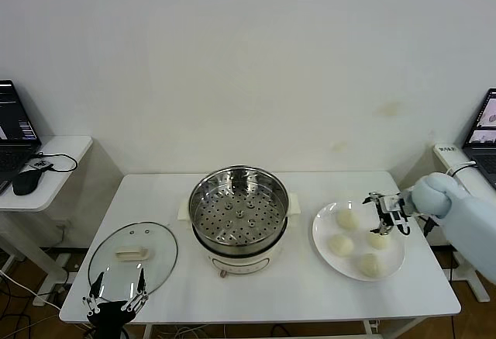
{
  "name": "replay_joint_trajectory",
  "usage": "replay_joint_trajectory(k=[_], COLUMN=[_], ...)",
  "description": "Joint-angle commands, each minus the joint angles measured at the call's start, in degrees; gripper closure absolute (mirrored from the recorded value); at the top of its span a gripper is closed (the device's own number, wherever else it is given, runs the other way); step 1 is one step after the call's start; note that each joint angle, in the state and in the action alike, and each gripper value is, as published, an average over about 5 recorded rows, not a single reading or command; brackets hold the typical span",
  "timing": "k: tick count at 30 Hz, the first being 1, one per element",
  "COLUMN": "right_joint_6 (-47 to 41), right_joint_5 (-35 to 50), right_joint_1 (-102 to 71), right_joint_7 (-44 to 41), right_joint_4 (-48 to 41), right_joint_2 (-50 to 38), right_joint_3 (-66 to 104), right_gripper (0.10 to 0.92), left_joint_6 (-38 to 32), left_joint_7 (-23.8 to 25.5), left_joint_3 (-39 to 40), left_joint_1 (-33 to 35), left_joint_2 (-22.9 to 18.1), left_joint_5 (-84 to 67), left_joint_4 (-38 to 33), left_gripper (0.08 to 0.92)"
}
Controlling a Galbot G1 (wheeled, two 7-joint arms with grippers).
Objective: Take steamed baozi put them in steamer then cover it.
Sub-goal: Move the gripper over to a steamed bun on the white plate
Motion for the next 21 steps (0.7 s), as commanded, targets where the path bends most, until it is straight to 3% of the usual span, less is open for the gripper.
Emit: replay_joint_trajectory(k=[1,15,21], right_joint_6=[0.4,0.2,0.1], right_joint_5=[-0.6,-3.3,-3.6], right_joint_1=[4.4,4.9,4.9], right_joint_7=[-1.1,-0.4,-0.9], right_joint_4=[-8.9,-14.7,-15.3], right_joint_2=[7.6,11.6,12.2], right_joint_3=[-5.3,-5.1,-5.4], right_gripper=[0.202,0.203,0.262], left_joint_6=[-0.7,-1.1,-1.0], left_joint_7=[-0.1,-0.1,-0.1], left_joint_3=[-0.7,-1.2,-1.1], left_joint_1=[0.1,-0.5,-0.5], left_joint_2=[0.1,0.1,0.1], left_joint_5=[-0.2,-0.2,-0.2], left_joint_4=[0.2,0.9,0.9], left_gripper=[0.177,0.177,0.177])
